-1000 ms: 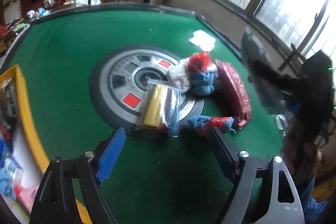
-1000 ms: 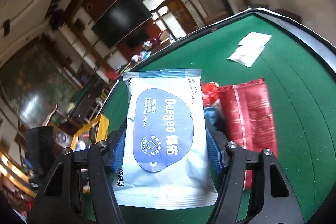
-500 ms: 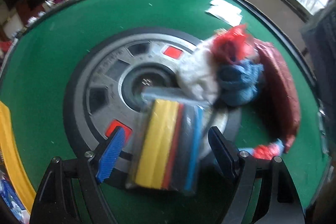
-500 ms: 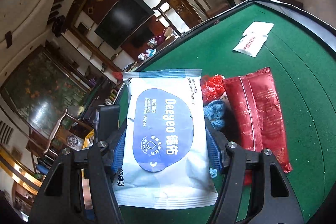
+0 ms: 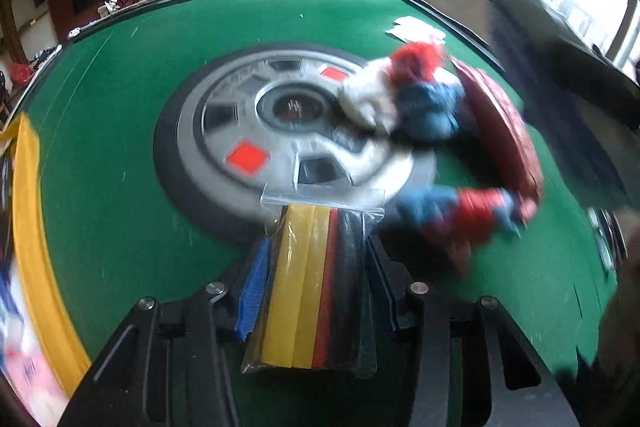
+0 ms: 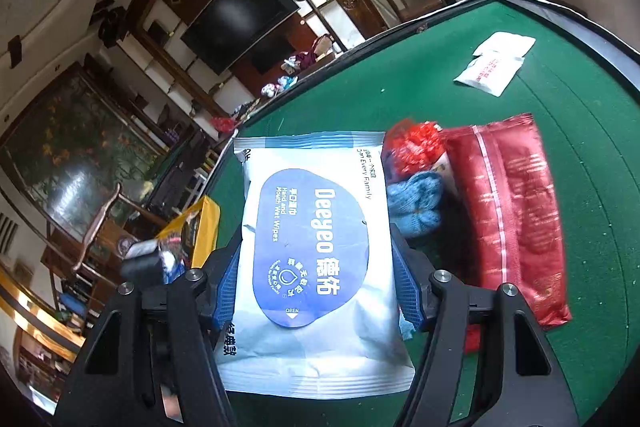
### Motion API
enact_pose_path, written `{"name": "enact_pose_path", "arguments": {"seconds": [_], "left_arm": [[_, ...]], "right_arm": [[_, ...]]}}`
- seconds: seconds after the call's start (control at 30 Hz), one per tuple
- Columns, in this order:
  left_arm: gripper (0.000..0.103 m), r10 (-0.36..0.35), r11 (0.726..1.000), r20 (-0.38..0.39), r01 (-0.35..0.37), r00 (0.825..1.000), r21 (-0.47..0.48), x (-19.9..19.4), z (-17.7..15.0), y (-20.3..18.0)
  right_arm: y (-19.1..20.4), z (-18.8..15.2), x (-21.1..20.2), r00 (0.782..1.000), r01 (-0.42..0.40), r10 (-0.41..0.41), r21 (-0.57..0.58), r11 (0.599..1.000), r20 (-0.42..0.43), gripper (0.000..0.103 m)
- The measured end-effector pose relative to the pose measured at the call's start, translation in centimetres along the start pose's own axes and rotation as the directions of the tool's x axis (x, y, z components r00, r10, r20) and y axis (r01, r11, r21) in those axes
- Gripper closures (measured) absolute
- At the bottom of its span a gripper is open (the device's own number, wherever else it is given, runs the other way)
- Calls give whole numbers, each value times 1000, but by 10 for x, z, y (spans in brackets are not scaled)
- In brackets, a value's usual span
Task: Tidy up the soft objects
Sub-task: 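Lift strip pack with left gripper while right gripper holds Deeyeo wipes pack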
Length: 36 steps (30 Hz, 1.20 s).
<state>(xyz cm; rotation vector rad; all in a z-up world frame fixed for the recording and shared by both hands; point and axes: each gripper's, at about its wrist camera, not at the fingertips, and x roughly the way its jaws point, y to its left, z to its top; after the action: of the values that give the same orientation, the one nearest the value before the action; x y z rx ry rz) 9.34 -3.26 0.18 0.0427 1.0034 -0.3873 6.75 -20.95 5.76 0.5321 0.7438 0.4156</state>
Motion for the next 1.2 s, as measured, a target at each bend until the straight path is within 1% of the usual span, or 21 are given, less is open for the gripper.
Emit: {"name": "enact_pose_path", "arguments": {"seconds": [0.07, 0.17, 0.23, 0.33, 0.5, 0.6, 0.73, 1.2], "left_arm": [[55, 8, 1000, 12, -8, 1000, 14, -6, -13, -4], [54, 16, 999, 30, -17, 999, 32, -9, -20, -7], [54, 21, 999, 36, -23, 999, 48, -9, -20, -8], [54, 29, 998, 38, -31, 999, 62, -6, -19, -12], [55, 55, 993, 52, -60, 997, 99, -10, -26, -15], [55, 25, 996, 61, -30, 998, 81, -14, -27, -11], [55, 0, 998, 99, -6, 995, 64, -25, -25, -8], [55, -30, 999, 191, 34, 981, -19, -55, -16, 20]], "right_arm": [[6, -4, 6, 1000, -3, 3, -18, 1000, -18, 38], [17, -10, 13, 999, -2, 0, -57, 998, -38, 38], [22, -14, 16, 999, 1, -4, -83, 997, -43, 38], [27, -15, 19, 999, 25, -30, -110, 994, -38, 38], [25, -14, 22, 999, 16, -21, -92, 996, -47, 38], [26, -14, 22, 999, 15, -20, -95, 995, -44, 38], [27, -14, 20, 999, 14, -17, -103, 995, -33, 38], [31, -18, 24, 999, 24, -28, -114, 993, -41, 38]]}}
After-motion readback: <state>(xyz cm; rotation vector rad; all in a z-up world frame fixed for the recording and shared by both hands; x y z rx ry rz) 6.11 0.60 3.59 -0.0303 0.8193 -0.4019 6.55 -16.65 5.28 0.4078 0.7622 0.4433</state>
